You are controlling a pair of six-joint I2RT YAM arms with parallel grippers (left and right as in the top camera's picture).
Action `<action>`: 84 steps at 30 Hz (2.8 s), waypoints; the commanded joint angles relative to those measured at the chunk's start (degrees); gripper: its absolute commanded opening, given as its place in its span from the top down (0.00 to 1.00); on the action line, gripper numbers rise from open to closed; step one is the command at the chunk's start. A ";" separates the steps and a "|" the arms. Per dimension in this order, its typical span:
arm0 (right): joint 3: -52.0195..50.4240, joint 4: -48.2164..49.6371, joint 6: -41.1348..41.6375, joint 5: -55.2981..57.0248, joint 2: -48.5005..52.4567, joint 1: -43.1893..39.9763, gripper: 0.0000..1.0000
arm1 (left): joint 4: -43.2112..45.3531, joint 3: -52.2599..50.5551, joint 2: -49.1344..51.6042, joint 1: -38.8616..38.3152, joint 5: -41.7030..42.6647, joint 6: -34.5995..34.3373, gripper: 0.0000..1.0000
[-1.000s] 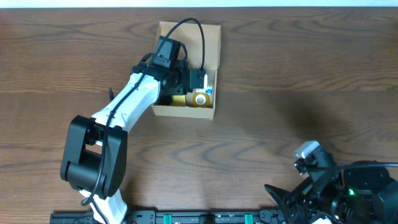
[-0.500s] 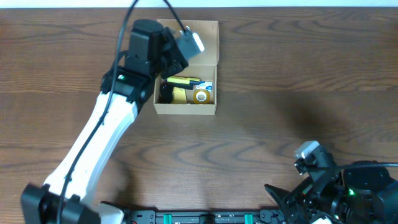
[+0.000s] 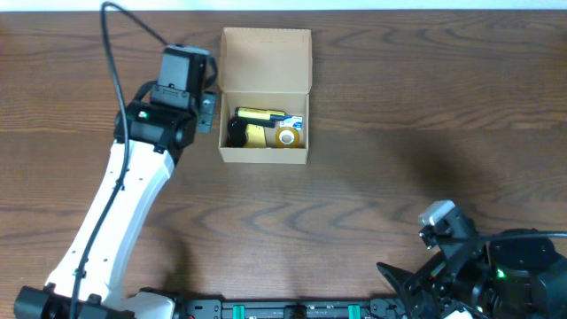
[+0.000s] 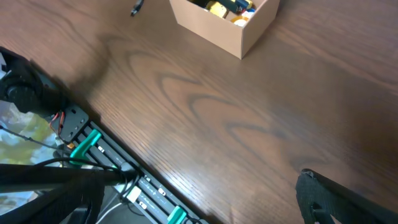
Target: Pack container
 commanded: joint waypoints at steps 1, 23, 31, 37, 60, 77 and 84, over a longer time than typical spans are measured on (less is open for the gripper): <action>0.04 -0.02 0.35 -0.44 0.02 0.02 0.01 | -2.86 0.63 0.07 3.26 -1.75 -13.35 0.39; 0.04 -0.02 0.35 -0.44 0.02 0.02 0.01 | 8.87 -8.17 16.61 15.78 14.14 -17.46 0.40; 0.04 -0.02 0.35 -0.44 0.02 0.02 0.01 | 10.73 -9.88 18.14 18.91 14.73 -9.88 0.38; 0.04 -0.02 0.35 -0.44 0.02 0.02 0.01 | 13.16 -9.90 21.97 19.15 14.32 -8.61 0.39; 0.04 -0.02 0.35 -0.44 0.02 0.02 0.01 | 17.75 -9.90 28.04 19.65 13.00 -8.13 0.61; 0.04 -0.02 0.35 -0.44 0.02 0.02 0.01 | 17.62 -9.49 28.00 19.65 13.53 -8.74 0.94; 0.04 -0.02 0.35 -0.44 0.02 0.02 0.01 | 13.88 -3.30 26.10 19.63 14.93 -8.66 0.94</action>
